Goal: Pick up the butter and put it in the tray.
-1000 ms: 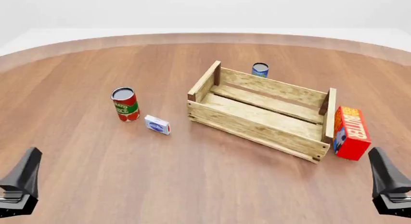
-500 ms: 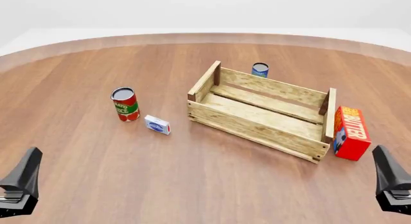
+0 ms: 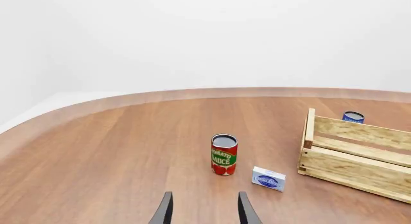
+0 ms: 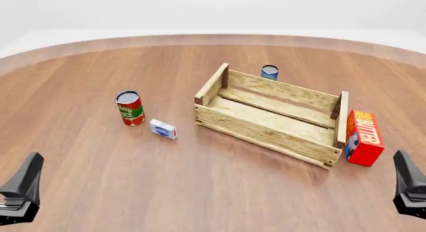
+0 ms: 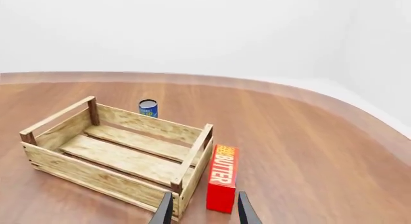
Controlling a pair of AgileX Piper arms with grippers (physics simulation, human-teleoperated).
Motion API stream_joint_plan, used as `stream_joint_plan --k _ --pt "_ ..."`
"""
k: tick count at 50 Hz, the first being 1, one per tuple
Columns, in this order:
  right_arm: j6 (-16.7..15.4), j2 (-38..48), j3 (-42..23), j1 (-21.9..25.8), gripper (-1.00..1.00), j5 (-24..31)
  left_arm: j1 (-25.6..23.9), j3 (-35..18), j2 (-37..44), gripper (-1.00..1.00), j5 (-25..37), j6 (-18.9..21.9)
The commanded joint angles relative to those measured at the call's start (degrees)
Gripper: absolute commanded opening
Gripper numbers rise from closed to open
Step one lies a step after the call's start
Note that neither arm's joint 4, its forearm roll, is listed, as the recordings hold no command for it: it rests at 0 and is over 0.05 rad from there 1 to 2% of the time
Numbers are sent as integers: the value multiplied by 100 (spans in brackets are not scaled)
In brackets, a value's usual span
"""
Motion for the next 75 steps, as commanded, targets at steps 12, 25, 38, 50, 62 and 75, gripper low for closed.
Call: stream_joint_plan --k 12,25,38,50,62,75 --pt "-106 537 91 -291 100 -364 0 0 0 100 0 0" --pt "-101 1357 195 -339 100 -1176 0 0 0 100 0 0" --pt "-159 1796 187 -416 100 -1573 0 0 0 100 0 0" --pt "-150 2364 261 -485 100 -2122 0 0 0 100 0 0" --pt "-171 3043 267 -561 100 -2728 0 0 0 100 0 0" --pt "-194 4013 265 -575 100 -3582 0 0 0 100 0 0"
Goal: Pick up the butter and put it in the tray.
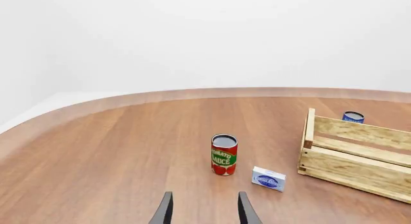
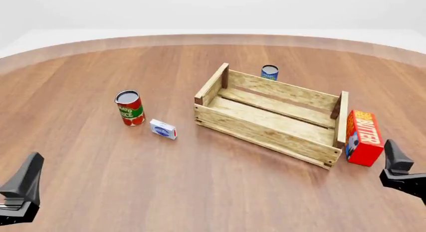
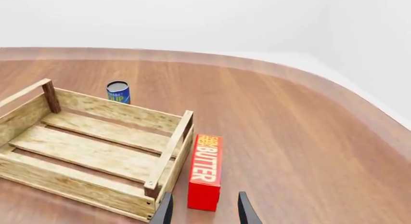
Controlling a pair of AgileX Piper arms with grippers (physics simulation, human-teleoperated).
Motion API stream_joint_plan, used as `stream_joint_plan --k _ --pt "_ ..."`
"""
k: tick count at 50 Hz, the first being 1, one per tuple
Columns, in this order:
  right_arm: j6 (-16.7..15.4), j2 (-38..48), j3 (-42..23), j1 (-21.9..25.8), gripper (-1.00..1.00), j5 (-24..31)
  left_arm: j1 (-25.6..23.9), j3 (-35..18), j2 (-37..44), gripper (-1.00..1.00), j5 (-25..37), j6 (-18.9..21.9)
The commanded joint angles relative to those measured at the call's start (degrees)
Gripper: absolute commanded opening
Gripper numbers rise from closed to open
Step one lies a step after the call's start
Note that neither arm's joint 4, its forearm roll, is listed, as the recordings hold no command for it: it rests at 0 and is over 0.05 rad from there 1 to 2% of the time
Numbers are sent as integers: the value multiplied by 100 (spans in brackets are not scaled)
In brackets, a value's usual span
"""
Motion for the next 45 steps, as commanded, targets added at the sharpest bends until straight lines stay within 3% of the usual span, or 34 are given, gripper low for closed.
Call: stream_joint_plan --k 1,9,18,45 --pt "-8 762 2 -28 100 -672 0 0 0 100 0 0" --pt "-31 1148 5 -40 100 -976 0 0 0 100 0 0" --pt "-42 1149 6 -75 100 -915 0 0 0 100 0 0" --pt "-127 2690 7 -156 100 -2200 0 0 0 100 0 0"
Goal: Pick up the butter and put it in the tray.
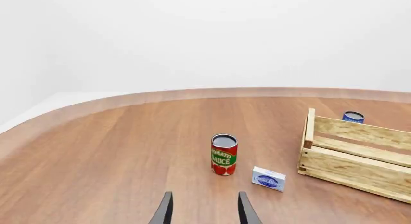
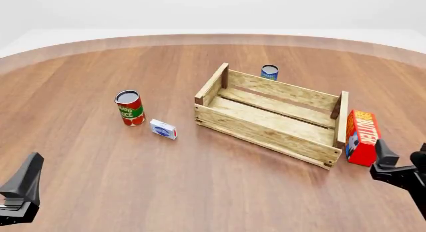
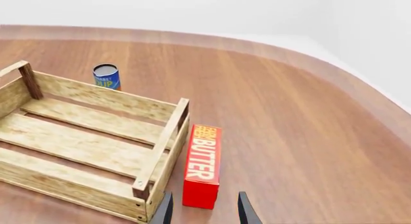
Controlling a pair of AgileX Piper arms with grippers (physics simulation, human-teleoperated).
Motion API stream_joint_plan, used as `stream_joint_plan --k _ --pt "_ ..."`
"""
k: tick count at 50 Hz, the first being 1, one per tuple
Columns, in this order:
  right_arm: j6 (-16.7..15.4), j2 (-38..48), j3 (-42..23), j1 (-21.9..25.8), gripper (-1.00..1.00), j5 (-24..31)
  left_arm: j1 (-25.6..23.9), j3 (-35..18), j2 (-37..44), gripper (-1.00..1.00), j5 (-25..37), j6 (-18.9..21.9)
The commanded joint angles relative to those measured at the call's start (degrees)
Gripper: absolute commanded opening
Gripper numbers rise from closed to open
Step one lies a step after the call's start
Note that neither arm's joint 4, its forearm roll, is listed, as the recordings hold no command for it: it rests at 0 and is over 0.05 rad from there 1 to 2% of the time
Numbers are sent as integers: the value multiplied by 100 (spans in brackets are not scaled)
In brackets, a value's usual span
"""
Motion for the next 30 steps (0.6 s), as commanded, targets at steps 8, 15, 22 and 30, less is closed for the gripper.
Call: stream_joint_plan --k 8,15,22,30 --pt "-10 1096 -1 -61 100 -965 0 0 0 100 0 0" --pt "-31 1541 -2 -57 100 -1368 0 0 0 100 0 0" --pt "-20 1750 -1 -72 100 -1533 0 0 0 100 0 0" --pt "-3 2068 -3 -78 100 -1836 0 0 0 100 0 0"
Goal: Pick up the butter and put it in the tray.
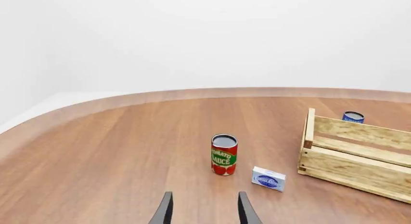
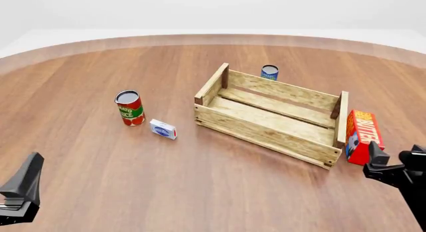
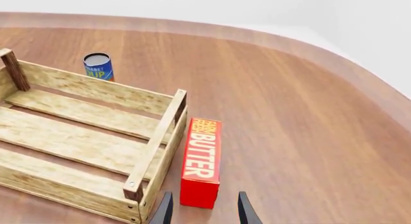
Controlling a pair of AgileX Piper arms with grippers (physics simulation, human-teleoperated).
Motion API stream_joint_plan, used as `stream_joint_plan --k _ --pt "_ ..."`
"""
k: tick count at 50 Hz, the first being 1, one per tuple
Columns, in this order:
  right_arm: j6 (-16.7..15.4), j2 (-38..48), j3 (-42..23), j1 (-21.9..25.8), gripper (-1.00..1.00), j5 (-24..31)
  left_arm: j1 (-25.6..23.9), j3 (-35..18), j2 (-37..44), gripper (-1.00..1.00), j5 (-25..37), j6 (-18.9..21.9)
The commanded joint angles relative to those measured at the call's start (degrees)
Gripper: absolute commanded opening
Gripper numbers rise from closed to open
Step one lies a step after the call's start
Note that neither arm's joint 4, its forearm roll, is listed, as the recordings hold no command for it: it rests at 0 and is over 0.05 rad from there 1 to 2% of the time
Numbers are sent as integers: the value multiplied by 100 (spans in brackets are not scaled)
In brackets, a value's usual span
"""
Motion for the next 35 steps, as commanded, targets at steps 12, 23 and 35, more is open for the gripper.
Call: stream_joint_plan --k 12,23,35 --pt "79 866 1 -30 100 -818 0 0 0 100 0 0" --pt "95 1218 -38 -46 100 -1139 0 0 0 100 0 0" --pt "89 1457 -160 -41 100 -1201 0 0 0 100 0 0"
